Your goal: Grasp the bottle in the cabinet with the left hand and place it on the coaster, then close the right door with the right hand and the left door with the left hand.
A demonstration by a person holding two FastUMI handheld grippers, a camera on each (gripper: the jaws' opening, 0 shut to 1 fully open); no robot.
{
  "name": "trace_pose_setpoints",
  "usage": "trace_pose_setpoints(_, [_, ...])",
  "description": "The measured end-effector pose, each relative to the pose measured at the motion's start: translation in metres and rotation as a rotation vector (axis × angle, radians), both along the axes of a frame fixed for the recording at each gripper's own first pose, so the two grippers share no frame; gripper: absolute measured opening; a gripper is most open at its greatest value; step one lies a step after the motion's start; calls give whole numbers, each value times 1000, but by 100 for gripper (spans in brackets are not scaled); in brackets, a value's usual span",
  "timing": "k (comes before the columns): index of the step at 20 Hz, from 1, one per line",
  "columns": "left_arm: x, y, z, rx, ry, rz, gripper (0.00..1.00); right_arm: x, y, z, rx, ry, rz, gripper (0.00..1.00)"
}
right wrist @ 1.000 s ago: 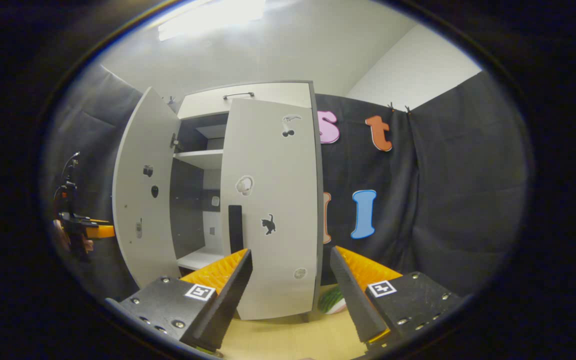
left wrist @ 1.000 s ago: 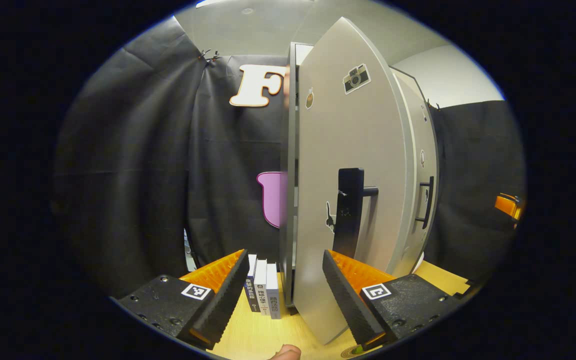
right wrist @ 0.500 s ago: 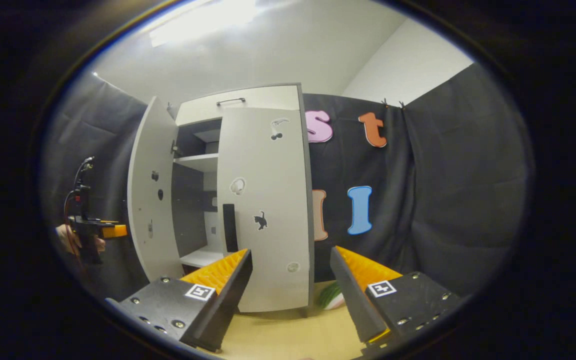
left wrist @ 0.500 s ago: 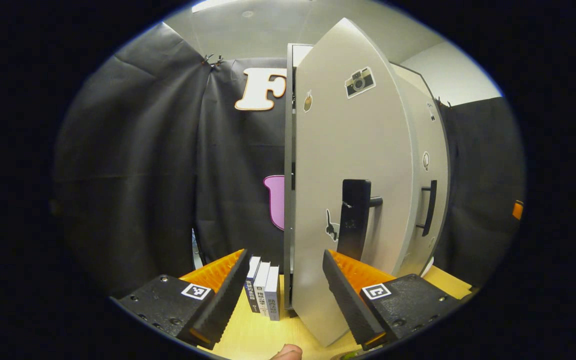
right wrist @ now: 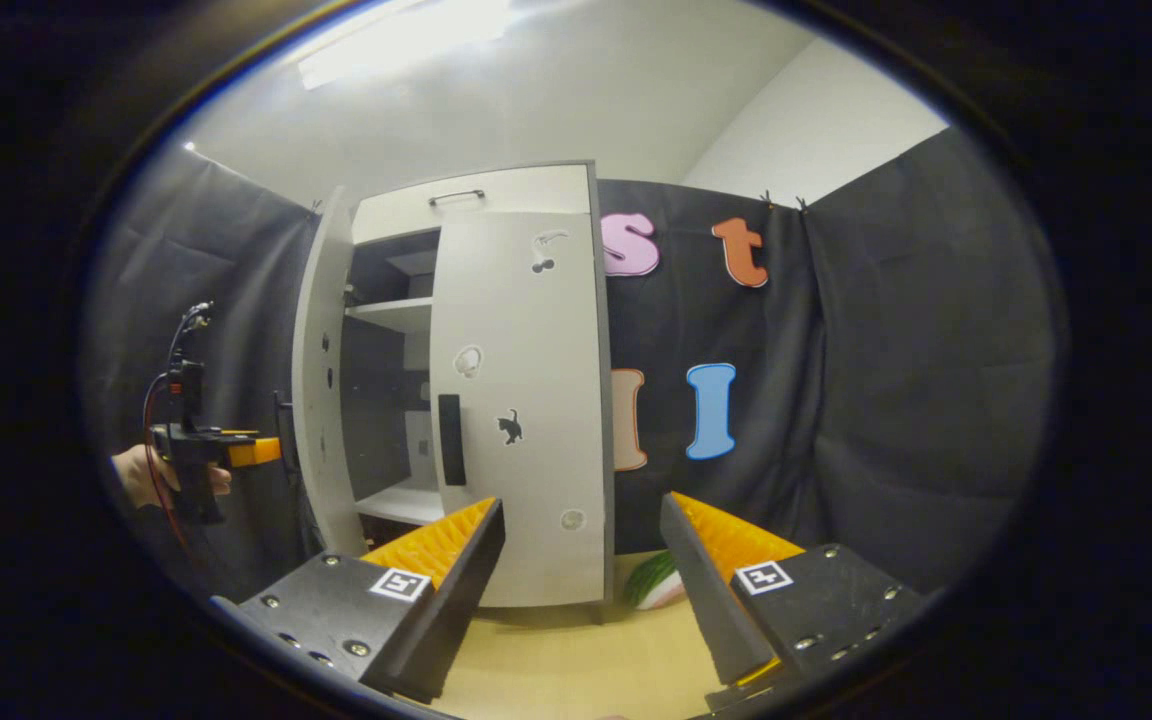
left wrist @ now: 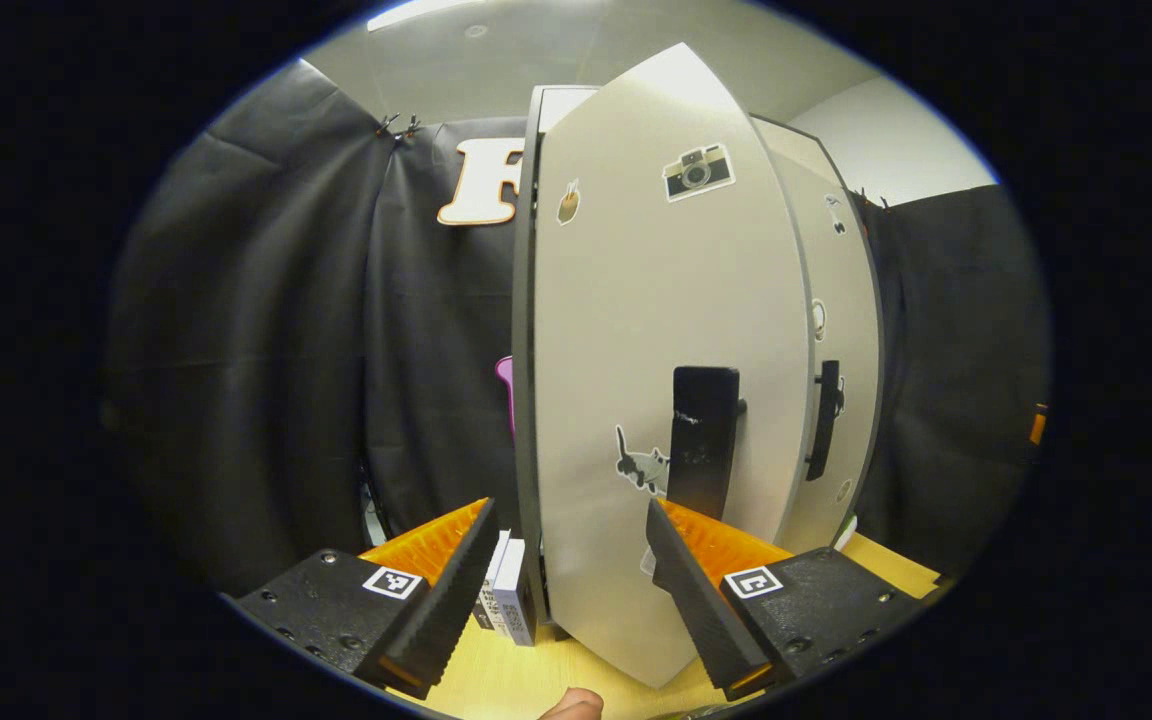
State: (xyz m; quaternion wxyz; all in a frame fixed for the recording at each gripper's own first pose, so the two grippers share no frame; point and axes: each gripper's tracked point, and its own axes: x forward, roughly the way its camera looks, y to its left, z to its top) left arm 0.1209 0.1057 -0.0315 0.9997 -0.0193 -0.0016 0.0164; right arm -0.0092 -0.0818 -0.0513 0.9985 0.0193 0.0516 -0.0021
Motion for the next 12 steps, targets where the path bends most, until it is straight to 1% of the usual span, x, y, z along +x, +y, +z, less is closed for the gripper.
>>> trace_pose_setpoints(1, [2,-6,1,-2,-6,-11,92,0,0,0,3,2,3,95])
trace_pose_setpoints(2, [0,-14,2,-3,-10,-24,96,1,2,0,5,0,9,95])
trace_pose_setpoints(3, [-3,-19,1,-5,-10,-33,94,1,3,1,7,1,11,95])
trace_pose_setpoints(6, [-4,-33,4,-1,-7,-54,94,-1,5,3,11,-7,5,95])
trace_pose_setpoints(7, [-5,-38,5,0,-10,-60,94,-2,7,5,12,-13,9,95])
trace_pose_setpoints(8, [-7,-41,7,-2,-10,-59,92,-3,8,6,13,-17,9,95])
trace_pose_setpoints(9, [-11,-44,7,-6,-10,-62,94,-3,10,6,15,-17,10,95])
trace_pose_setpoints(12, [-24,-51,14,-26,-20,-72,94,-3,16,6,24,-10,15,95])
